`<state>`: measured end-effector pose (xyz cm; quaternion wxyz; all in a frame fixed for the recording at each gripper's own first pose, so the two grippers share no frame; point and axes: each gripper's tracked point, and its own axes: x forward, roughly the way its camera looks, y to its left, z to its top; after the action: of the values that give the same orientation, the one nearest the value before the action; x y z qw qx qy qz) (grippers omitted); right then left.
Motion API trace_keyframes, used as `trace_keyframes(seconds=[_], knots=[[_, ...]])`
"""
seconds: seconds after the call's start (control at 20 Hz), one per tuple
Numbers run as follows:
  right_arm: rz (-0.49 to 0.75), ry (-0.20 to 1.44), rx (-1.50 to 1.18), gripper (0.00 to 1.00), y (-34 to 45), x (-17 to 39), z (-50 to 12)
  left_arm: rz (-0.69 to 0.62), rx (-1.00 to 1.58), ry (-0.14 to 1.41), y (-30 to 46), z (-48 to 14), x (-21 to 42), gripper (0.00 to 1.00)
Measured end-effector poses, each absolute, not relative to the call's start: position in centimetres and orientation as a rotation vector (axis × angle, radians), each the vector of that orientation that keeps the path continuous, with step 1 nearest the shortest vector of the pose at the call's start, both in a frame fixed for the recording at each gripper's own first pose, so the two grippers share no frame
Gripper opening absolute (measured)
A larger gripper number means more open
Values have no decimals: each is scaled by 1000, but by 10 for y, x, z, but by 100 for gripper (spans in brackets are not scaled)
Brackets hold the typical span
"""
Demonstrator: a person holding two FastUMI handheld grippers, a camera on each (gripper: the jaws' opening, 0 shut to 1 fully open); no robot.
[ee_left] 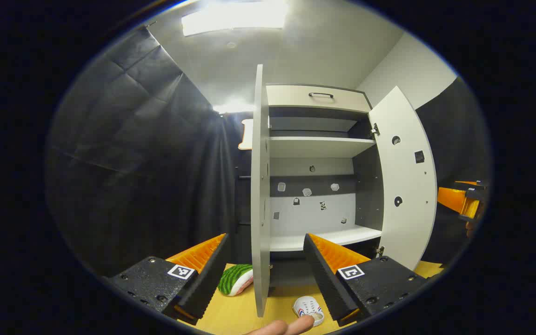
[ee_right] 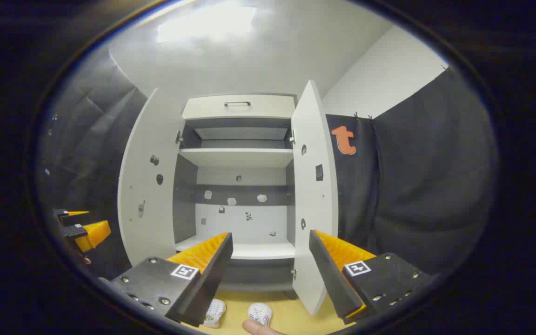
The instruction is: Grab one shoe with the right hand and put it into the shoe cabinet, grab the other shoe with the left hand and put it into the shoe cabinet; then close the right door with the right hand and the left door with the left hand.
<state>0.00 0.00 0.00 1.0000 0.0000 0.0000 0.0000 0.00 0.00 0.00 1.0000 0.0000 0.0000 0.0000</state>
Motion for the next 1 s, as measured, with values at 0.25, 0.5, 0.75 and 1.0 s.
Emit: trace_keyframes(seconds=[0.25, 0.5, 0.75, 1.0], knots=[[56, 22, 10, 98, 11, -5, -10, -5, -17, 8, -4, -3, -3, 96], [65, 2, 14, 98, 12, -9, -5, -21, -9, 5, -8, -4, -7, 96], [29, -10, -15, 98, 11, -7, -8, -19, -14, 1, -8, -8, -9, 96], [49, -47, 6, 100, 23, -15, -17, -31, -31, 11, -12, -20, -14, 96]])
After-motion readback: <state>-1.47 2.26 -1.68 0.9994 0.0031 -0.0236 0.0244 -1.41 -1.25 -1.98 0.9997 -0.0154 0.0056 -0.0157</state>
